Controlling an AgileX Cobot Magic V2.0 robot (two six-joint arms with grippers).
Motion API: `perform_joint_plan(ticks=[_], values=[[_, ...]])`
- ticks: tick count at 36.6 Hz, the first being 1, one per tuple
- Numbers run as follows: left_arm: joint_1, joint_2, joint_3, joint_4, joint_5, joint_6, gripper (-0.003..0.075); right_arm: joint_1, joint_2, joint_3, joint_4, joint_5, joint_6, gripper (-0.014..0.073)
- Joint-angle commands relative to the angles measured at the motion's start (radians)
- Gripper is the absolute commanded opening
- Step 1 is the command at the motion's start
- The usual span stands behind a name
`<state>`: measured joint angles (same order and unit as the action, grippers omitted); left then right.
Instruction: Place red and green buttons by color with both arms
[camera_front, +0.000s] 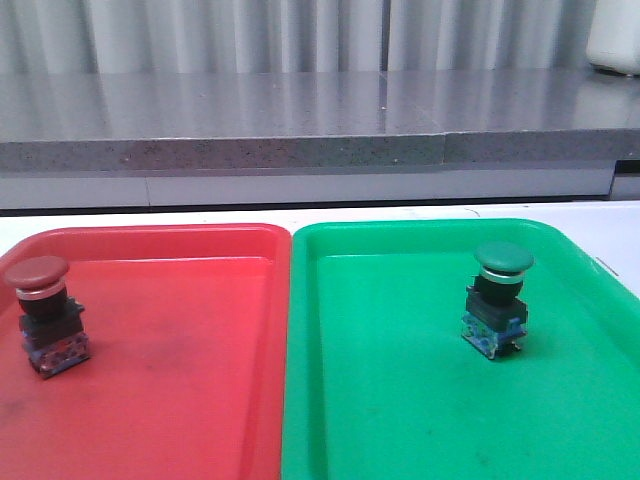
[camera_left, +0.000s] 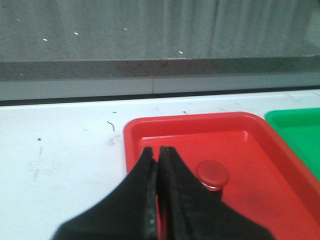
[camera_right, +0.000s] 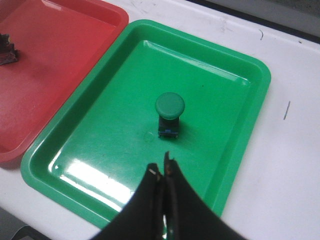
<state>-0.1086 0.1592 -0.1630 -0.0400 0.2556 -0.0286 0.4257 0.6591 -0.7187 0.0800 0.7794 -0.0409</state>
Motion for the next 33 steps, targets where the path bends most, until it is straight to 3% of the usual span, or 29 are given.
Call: perform_joint_plan(ticks=[1,11,33], values=[[0.046,-0.077,0.062,-0.014,-0.195,-0.007,-0.0020,-0.001,-0.003,-0.027,-0.001,-0.059,-0.005,-0.0108],[0.112,-0.176,0.193,-0.016,-0.332,-0.007,-0.0020,-0.001,-0.003,-0.027,-0.001,-0.059,-0.005,-0.0108],[0.118,-0.181,0.192,-0.016,-0.303,-0.007,-0.0020,-0.001,-0.003,-0.027,-0.001,-0.060,-0.005,-0.0108]])
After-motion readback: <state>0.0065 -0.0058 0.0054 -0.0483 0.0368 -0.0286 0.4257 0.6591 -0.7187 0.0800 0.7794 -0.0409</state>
